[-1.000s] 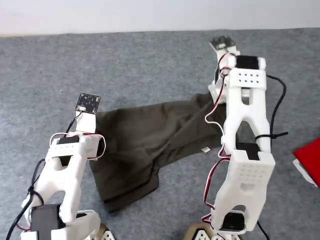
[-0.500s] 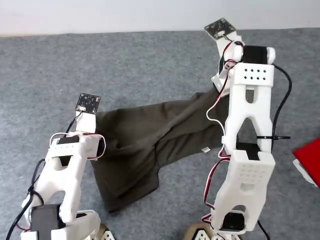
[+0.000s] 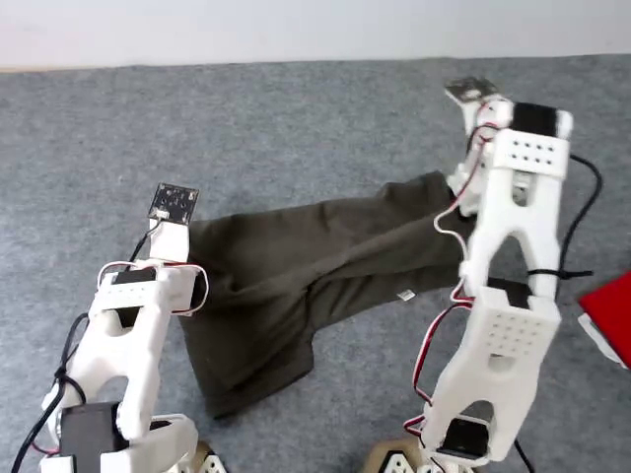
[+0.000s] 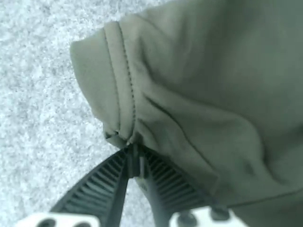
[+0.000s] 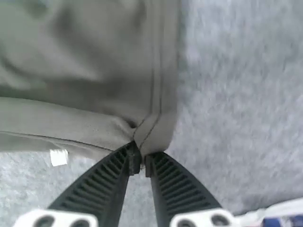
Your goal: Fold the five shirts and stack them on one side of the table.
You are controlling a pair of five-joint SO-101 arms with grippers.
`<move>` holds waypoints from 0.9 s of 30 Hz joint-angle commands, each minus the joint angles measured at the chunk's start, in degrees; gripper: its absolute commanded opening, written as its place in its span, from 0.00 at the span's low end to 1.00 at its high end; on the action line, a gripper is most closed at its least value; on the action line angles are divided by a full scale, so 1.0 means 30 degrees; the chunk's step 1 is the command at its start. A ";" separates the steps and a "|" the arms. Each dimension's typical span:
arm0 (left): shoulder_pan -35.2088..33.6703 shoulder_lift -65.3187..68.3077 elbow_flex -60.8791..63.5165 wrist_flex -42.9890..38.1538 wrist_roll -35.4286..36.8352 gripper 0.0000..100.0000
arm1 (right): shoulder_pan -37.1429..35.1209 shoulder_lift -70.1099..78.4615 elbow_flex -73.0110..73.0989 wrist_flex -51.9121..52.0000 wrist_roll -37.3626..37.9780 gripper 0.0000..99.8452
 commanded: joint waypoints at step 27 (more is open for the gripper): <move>0.0059 0.0000 -0.0601 0.0205 0.0029 0.00 | 0.2418 -0.3912 0.5480 0.0835 -0.0205 0.17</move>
